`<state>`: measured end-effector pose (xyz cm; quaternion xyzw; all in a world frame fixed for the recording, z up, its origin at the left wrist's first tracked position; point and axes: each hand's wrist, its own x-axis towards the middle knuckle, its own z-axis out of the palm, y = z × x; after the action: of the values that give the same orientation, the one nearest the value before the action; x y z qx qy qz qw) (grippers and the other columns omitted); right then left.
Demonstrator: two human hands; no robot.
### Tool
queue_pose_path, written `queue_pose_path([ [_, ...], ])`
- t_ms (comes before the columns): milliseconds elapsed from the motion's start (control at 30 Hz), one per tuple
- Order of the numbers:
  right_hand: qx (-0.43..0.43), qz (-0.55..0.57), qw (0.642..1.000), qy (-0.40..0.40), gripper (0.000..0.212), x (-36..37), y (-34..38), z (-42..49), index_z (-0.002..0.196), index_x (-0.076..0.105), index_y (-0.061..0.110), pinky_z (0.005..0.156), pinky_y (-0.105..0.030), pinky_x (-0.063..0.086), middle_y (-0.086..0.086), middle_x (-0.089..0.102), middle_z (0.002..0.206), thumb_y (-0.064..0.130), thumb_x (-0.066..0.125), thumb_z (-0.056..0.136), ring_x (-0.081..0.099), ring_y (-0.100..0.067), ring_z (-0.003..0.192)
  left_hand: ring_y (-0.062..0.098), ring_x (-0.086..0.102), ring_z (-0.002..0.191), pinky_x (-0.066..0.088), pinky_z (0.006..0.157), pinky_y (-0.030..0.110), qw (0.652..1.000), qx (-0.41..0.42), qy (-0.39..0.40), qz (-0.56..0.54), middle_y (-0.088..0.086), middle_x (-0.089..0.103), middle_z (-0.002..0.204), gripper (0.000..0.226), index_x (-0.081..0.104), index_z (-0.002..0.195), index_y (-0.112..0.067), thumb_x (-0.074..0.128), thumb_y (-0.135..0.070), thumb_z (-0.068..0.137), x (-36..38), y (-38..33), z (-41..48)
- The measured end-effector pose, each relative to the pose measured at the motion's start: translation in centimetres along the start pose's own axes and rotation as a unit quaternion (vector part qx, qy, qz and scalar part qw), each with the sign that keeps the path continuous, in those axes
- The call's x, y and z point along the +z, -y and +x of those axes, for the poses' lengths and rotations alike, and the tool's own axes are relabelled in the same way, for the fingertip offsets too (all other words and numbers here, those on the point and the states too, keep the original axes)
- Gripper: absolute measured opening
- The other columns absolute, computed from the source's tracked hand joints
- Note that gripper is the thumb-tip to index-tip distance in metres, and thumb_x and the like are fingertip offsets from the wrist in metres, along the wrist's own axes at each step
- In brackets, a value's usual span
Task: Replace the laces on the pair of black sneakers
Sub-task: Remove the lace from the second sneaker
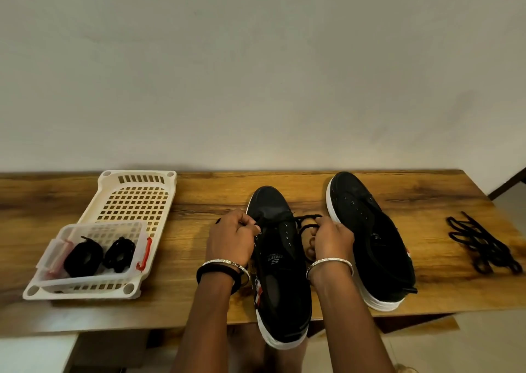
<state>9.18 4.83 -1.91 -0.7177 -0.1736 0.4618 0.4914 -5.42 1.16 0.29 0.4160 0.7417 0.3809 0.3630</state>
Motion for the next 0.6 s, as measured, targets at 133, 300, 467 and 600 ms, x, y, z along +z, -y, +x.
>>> queue_pose_path([
  [133, -0.217, -0.151, 0.964, -0.011, 0.032, -0.1, 0.3, -1.5, 0.119, 0.051, 0.023, 0.065, -0.038, 0.054, 0.004, 0.059, 0.071, 0.022, 0.063, 0.089, 0.061, -0.019, 0.065, 0.012, 0.06, 0.065, 0.043, 0.056, 0.025, 1.0, -0.001, 0.0, -0.001, -0.001, 0.069, 0.084, 0.017, 0.061, 0.073, -0.019, 0.068, -0.009, 0.086, 0.1, 0.1, 0.1],
  [300, -0.405, -0.412, 0.802, 0.154, 0.019, 1.3, -0.4, -2.9, 0.109, 0.066, 0.029, 0.075, -0.034, 0.053, 0.009, 0.059, 0.09, 0.025, 0.067, 0.09, 0.059, -0.013, 0.084, 0.016, 0.059, 0.064, 0.049, 0.061, 0.033, 1.0, 0.005, -0.001, 0.011, 0.001, 0.068, 0.079, 0.016, 0.062, 0.073, -0.02, 0.068, -0.011, 0.086, 0.0, 0.0, 0.1],
  [467, -0.42, -0.42, 0.79, 0.149, 0.007, 1.7, -1.2, -2.8, 0.099, 0.067, 0.025, 0.07, -0.028, 0.042, 0.005, 0.061, 0.097, 0.027, 0.062, 0.096, 0.058, -0.014, 0.089, 0.018, 0.061, 0.066, 0.055, 0.067, 0.04, 1.0, 0.004, -0.006, 0.007, -0.002, 0.066, 0.077, 0.015, 0.063, 0.074, -0.019, 0.069, -0.012, 0.085, 0.1, 0.1, 0.1],
  [600, -0.288, -0.189, 0.934, 0.091, 0.008, 1.5, -1.0, -1.8, 0.088, 0.064, 0.016, 0.067, -0.029, 0.045, 0.006, 0.066, 0.076, 0.021, 0.064, 0.094, 0.061, -0.01, 0.07, 0.015, 0.061, 0.069, 0.053, 0.067, 0.037, 1.0, 0.002, -0.003, 0.002, -0.005, 0.065, 0.081, 0.015, 0.063, 0.074, -0.018, 0.069, -0.011, 0.086, 0.0, 0.2, 0.1],
])
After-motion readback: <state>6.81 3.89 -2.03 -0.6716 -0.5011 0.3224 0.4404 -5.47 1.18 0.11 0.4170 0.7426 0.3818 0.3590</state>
